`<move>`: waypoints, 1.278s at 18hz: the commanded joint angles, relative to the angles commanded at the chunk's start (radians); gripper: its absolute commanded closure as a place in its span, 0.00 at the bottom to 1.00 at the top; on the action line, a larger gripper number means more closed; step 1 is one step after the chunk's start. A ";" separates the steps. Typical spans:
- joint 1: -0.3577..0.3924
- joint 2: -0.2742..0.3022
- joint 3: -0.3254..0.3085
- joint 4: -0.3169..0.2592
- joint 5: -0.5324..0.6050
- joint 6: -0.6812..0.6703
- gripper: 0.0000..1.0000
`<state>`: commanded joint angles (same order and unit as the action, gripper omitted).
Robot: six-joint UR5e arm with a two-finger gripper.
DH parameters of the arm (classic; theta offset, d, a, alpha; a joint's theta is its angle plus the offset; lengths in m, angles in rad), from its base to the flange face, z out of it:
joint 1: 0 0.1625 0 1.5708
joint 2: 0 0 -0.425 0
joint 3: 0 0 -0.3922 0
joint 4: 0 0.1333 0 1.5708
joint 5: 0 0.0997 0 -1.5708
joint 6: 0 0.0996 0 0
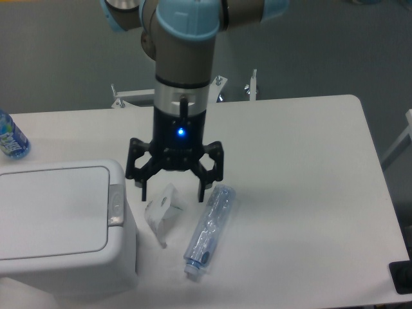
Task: Open the trash can
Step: 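Lower the gripper toward the trash can lid's front edge, then hook the gripper under the lid edge and push it upward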
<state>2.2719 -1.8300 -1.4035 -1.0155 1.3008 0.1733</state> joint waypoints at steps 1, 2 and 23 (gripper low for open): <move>-0.006 -0.003 -0.002 0.000 0.000 0.000 0.00; -0.015 -0.005 -0.003 0.000 0.000 0.000 0.00; -0.029 -0.025 -0.009 0.002 0.000 -0.011 0.00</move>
<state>2.2427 -1.8546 -1.4128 -1.0140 1.3008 0.1626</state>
